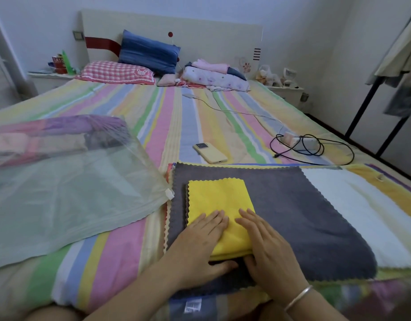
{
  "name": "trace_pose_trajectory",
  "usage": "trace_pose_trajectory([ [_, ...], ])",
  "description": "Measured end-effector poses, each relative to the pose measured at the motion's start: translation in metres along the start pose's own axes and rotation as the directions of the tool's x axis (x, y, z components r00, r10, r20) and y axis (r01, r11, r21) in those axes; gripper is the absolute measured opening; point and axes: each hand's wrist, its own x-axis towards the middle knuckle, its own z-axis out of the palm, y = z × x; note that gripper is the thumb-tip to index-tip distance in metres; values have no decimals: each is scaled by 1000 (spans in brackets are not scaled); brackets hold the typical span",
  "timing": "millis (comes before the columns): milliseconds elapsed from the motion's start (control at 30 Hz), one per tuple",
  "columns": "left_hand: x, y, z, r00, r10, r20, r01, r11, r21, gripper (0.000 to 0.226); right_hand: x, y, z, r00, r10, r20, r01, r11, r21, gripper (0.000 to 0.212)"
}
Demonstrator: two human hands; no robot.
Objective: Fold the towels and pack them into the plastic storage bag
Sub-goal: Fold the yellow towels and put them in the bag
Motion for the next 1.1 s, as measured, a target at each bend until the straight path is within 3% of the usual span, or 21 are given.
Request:
trace_pose_trajectory([
  [100,-8,-3,-3,985,-6,-173,-15,993,-119,69,-1,9,-6,989,131,-72,-111,965,237,53],
  [200,-18,-5,-16,960,-83,-267,3,958,-287,50,1,18,-18,981,179,-79,-133,908,398,35],
  [367,-26,6,-49,895,-282,-346,-59,694,-717,20,2,10,-49,981,87,-173,-8,910,415,26],
  [433,-26,14,-54,886,-351,-303,-46,584,-811,20,2,3,-54,984,100,-144,-19,879,477,16],
  [500,-23,16,-49,861,-460,-219,57,514,-856,30,3,-1,-51,982,173,-77,-110,851,513,19],
  [600,-12,8,-35,810,-564,-159,260,589,-765,36,11,0,-37,937,350,-22,-293,817,496,32],
  [700,5,2,-22,750,-643,-156,473,685,-554,44,27,8,-21,856,514,54,-490,774,400,36],
  [800,20,-3,-12,694,-716,-76,635,658,-404,37,38,20,-6,734,633,246,-679,683,268,33],
  [867,24,-2,-14,659,-752,-30,677,610,-412,37,42,25,0,679,664,312,-732,643,225,32],
  [900,25,1,-18,648,-760,-57,674,607,-421,42,42,26,2,664,674,323,-745,634,208,33],
  [933,24,2,-20,660,-731,-173,647,670,-364,50,43,26,3,653,686,322,-754,630,186,34],
  [1000,23,8,-24,771,-495,-401,521,852,-50,67,44,24,4,646,703,297,-757,639,136,34],
  [1033,24,10,-23,851,-312,-422,380,921,85,67,44,21,2,644,710,285,-759,641,118,35],
  [1100,26,7,-11,955,-70,-287,137,966,221,56,45,18,-1,638,726,259,-768,626,138,38],
])
